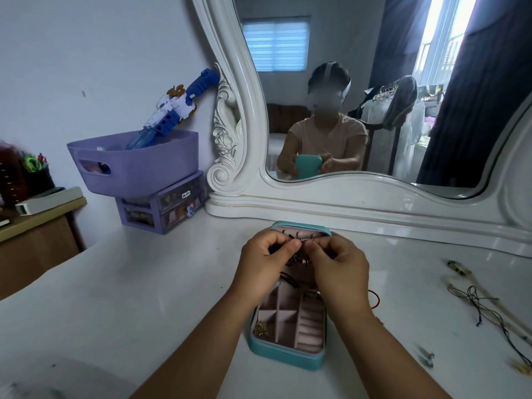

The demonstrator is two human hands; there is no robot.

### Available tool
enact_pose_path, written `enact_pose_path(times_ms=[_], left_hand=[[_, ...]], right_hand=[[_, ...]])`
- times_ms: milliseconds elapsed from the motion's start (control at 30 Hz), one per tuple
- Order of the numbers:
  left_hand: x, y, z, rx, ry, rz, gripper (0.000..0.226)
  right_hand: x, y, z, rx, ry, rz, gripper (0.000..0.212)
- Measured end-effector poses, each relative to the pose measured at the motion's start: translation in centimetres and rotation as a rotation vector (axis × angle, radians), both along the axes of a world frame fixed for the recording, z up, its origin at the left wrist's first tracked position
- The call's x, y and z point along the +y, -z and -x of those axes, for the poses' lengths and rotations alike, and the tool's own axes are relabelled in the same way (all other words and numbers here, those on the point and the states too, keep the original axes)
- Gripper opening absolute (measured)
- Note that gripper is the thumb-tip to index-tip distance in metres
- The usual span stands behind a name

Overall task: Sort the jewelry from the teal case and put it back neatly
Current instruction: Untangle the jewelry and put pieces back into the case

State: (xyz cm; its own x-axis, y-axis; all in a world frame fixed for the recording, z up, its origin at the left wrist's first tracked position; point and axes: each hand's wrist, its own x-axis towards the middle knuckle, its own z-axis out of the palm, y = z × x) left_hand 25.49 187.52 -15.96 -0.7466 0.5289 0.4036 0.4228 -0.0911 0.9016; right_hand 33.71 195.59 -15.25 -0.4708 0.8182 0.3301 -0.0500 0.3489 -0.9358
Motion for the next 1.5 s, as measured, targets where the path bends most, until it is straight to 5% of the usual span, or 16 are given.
enact_pose_path(times_ms=[200, 533, 1133, 1500], left_hand=[[0.5, 1.0, -0.5, 0.362, -0.301, 0.093, 0.022], [0.6, 0.8, -1.5, 0.647, -0.627, 0.186, 0.036], [1.1, 0.4, -1.8, 0.194, -0.561, 0.228, 0.025], [0.8, 0.4, -2.2, 0.281, -0.494, 0.181, 0.037]], right_hand=[[-0.5, 0.2, 0.1, 0.014, 0.096, -0.062, 0.015], [-1.2, 0.5, 0.7, 0.023, 0.207, -0.121, 0.017], [-1.7, 0.9, 1.5, 0.064, 0.188, -0.045, 0.024], [-2.1, 0.7, 1.5, 0.038, 0.267, -0.049, 0.025]])
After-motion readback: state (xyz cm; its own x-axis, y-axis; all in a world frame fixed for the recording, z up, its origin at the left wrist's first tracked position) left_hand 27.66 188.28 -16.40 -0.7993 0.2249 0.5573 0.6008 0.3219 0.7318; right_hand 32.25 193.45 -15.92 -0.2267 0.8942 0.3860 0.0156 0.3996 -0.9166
